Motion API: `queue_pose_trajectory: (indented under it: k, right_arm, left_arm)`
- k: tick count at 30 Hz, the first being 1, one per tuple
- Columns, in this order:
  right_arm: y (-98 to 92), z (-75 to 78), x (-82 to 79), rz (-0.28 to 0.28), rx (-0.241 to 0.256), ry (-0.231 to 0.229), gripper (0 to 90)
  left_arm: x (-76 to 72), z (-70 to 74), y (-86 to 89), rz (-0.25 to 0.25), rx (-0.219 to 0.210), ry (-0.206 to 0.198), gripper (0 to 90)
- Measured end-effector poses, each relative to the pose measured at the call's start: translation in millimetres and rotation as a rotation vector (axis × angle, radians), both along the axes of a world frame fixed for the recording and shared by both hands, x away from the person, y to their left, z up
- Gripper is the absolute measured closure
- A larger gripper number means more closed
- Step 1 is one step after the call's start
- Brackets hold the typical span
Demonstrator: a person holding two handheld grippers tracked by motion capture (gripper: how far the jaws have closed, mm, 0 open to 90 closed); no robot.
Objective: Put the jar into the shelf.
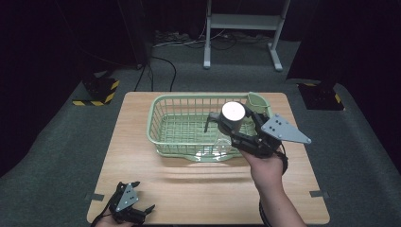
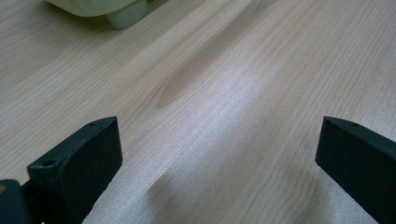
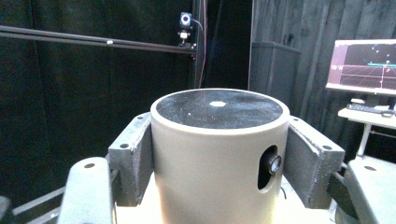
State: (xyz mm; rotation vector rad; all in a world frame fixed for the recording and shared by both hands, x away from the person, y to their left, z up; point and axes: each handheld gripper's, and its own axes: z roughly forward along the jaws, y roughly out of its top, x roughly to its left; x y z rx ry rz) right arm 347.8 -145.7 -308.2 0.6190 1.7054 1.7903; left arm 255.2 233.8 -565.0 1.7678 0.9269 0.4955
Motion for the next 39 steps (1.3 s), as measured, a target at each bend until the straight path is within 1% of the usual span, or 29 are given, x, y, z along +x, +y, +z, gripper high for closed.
queue_pose_trajectory:
  k: [4,6,9,14,15,17,19,25,30,32,39]
  right_arm:
    - [6.7,2.0,7.3,-0.005,0.005,-0.009,32.9]
    - [10.0,2.5,12.0,-0.008,0.002,-0.008,32.9]
    - [16.1,2.4,17.9,-0.007,-0.01,-0.011,32.9]
    - [21.5,0.5,25.0,-0.009,-0.018,-0.007,32.9]
    - [23.9,-0.7,29.7,-0.012,-0.024,0.0,32.9]
    - [25.6,-1.7,33.8,-0.014,-0.026,0.006,32.9]
    - [27.5,-3.3,39.0,-0.014,-0.037,0.005,32.9]
    - [33.4,-9.9,54.6,-0.021,-0.05,0.023,32.9]
    - [36.9,-15.0,66.4,-0.035,-0.051,0.03,32.9]
    - [39.2,-18.1,72.5,-0.04,-0.06,0.036,32.9]
    - [47.3,-32.2,90.2,-0.049,-0.089,0.082,32.9]
  left_arm:
    - [-0.3,0.0,-0.2,0.001,-0.006,-0.001,0.9]
    - [-0.4,0.0,0.1,-0.003,-0.001,-0.002,0.9]
    - [-0.4,0.1,0.1,-0.001,-0.006,-0.002,0.9]
    - [-0.6,0.4,0.8,-0.003,-0.007,-0.004,0.9]
    - [-0.5,0.4,0.8,-0.003,-0.008,-0.004,0.9]
    - [-0.5,0.4,0.7,-0.002,-0.012,-0.003,0.9]
    - [-0.5,0.4,0.6,-0.002,-0.012,-0.004,0.9]
    - [-0.5,0.5,0.9,-0.003,-0.01,-0.005,0.9]
    - [-0.7,0.5,1.0,-0.004,-0.015,-0.007,0.9]
    - [-0.5,0.6,0.9,0.0,-0.02,-0.005,0.8]
    - [-0.9,0.7,1.2,-0.007,-0.009,-0.006,0.9]
